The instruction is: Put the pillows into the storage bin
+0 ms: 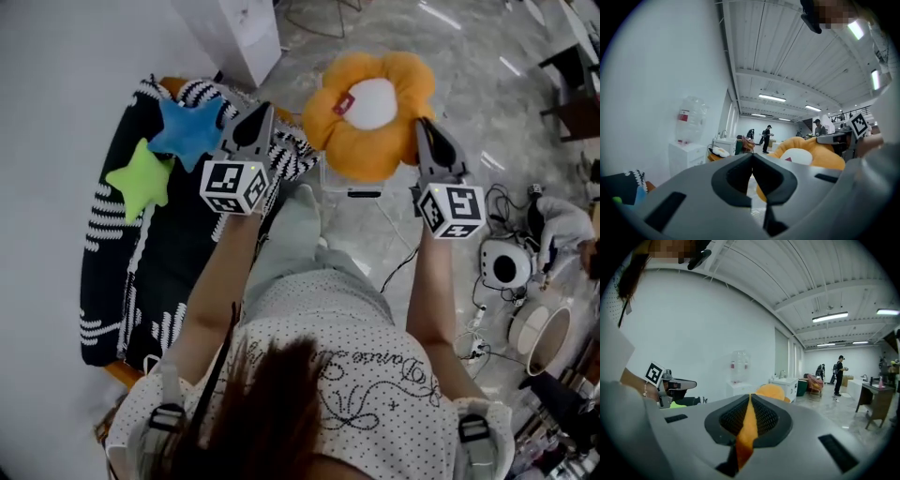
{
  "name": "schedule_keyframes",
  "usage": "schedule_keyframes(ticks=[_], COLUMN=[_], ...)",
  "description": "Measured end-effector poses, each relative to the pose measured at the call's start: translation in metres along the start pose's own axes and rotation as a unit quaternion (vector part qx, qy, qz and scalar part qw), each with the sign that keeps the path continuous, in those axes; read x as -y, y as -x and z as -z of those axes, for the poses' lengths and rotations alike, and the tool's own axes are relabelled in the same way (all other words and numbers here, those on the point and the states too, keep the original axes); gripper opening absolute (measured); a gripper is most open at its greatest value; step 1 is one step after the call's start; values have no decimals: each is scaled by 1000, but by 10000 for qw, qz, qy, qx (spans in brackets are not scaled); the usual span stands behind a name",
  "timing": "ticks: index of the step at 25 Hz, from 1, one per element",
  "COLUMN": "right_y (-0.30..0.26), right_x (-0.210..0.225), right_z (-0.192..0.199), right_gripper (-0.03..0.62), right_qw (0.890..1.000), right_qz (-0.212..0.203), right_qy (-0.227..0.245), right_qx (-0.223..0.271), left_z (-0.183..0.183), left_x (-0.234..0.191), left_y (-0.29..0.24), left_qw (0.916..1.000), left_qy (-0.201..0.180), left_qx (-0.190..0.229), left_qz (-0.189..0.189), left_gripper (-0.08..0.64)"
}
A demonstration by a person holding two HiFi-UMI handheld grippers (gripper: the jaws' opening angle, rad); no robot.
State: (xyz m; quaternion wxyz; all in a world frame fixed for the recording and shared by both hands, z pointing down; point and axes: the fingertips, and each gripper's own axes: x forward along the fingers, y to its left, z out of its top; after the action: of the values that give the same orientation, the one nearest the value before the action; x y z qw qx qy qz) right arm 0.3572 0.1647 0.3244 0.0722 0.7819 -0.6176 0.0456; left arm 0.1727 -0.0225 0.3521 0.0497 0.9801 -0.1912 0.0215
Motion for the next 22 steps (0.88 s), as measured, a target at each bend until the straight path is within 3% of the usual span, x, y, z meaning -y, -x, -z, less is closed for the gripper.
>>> schedule_keyframes(ticks=[12, 17, 22], right_y=[-101, -124, -139], right_x=[81, 100, 114], right_z=[20, 53, 106], right_gripper=[25, 25, 25], right_qw=[9951, 9888, 9813], right_qz=[874, 1186, 1340], right_qy=[-218, -530, -828], right_qx=[-407, -729, -1104], left_z=[17, 43, 85], left_x=[-47, -47, -48], left_y=[-169, -220, -252], left_qw=[9959, 9908, 9879], left_qy=[161, 193, 314], left_qx=[-277, -579, -865], left_qz=[840, 1210, 1249], left_gripper=[5, 3, 3])
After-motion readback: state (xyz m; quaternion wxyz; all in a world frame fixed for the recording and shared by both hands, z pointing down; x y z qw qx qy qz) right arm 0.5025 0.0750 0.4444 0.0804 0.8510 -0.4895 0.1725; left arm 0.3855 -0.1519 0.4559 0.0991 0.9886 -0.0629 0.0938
